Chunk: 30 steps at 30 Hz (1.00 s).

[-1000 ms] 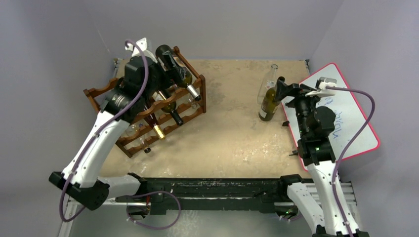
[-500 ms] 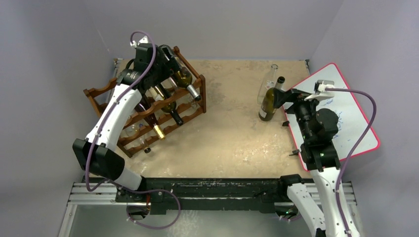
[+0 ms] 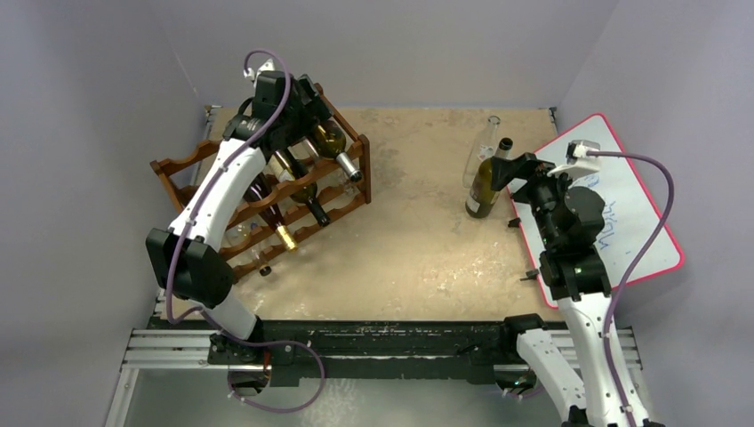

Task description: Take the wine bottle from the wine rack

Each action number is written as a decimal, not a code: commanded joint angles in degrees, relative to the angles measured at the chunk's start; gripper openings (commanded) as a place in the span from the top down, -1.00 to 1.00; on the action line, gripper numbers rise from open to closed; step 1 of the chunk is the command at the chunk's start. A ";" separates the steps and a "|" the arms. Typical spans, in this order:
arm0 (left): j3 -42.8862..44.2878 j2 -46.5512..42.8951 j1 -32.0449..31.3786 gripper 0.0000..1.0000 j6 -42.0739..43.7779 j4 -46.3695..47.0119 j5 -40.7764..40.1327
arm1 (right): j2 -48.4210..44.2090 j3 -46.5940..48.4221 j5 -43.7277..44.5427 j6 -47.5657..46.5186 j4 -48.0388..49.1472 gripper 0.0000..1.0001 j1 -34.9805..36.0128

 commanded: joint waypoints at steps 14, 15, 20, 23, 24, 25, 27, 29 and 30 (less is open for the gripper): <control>0.46 2.70 1.90 -0.70 -4.98 8.34 2.60 | -2.11 2.47 -6.75 -6.09 2.42 -1.00 -0.31; 0.44 2.91 1.88 -0.73 -5.10 8.48 3.07 | -2.07 2.47 -6.74 -6.04 2.41 -1.00 -0.29; 0.65 4.07 1.88 -0.88 -5.62 8.77 4.75 | -1.97 2.37 -6.84 -6.09 2.20 -1.00 -0.28; 0.40 4.21 1.95 -0.84 -5.56 8.91 5.21 | -1.71 2.40 -7.08 -6.01 1.98 -1.00 -0.28; 0.32 4.20 1.96 -0.81 -5.56 9.01 5.32 | -1.54 2.46 -7.09 -5.96 1.90 -1.00 -0.28; 0.03 4.07 1.97 -0.80 -5.70 9.32 5.44 | -1.32 2.47 -7.09 -5.99 1.81 -1.00 -0.28; -0.86 3.96 2.09 -0.75 -6.11 10.06 5.90 | -1.02 2.42 -7.17 -6.00 1.78 -1.00 -0.28; -1.26 3.84 2.07 -0.67 -6.38 10.64 6.38 | -0.84 2.41 -7.22 -6.00 1.80 -1.00 -0.28; -1.53 3.72 2.10 -0.60 -6.54 10.86 6.62 | -0.70 2.49 -7.30 -6.00 1.75 -1.00 -0.28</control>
